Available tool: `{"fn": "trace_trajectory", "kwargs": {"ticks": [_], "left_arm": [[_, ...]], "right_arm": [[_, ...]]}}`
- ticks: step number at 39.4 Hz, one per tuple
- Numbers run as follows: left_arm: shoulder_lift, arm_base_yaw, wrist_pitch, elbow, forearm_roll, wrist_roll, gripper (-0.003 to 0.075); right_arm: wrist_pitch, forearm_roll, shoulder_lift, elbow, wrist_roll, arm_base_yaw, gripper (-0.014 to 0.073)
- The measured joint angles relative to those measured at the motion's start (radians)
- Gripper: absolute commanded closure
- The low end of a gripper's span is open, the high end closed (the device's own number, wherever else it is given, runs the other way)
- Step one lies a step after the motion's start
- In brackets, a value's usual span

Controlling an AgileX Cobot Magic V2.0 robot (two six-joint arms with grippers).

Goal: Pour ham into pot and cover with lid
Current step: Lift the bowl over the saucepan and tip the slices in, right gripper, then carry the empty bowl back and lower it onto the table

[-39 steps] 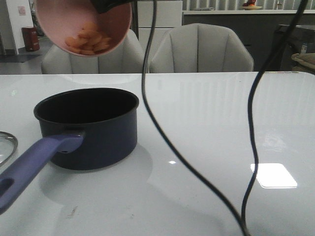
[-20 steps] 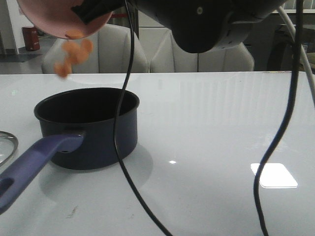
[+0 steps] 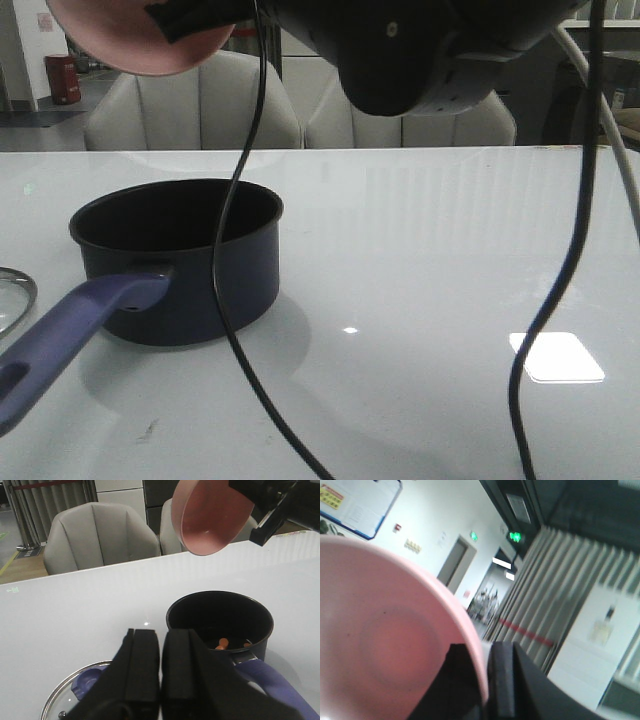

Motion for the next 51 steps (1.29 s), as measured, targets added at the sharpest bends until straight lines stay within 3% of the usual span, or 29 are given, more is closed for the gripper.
{"fn": "trace_trajectory", "kwargs": {"ticks": [10, 23, 36, 44, 51], "left_arm": [[0.0, 0.0, 0.0, 0.0, 0.0, 0.0, 0.0607], [0.0, 0.0, 0.001, 0.0, 0.0, 0.0, 0.0607], [0.0, 0.0, 0.002, 0.0, 0.0, 0.0, 0.0607], [0.0, 0.0, 0.002, 0.0, 0.0, 0.0, 0.0607], [0.0, 0.0, 0.002, 0.0, 0.0, 0.0, 0.0607]], "right_arm": [[0.531, 0.238, -0.109, 0.0, 0.113, -0.002, 0.0454], [1.167, 0.262, -0.293, 0.0, 0.114, -0.08, 0.0454], [1.568, 0.15, -0.353, 0.0, 0.185, -0.326, 0.0454], [1.715, 0.043, -0.337, 0.0, 0.367, -0.442, 0.0454], [1.803, 0.032, -0.27, 0.0, 0.419, -0.514, 0.0454]]}}
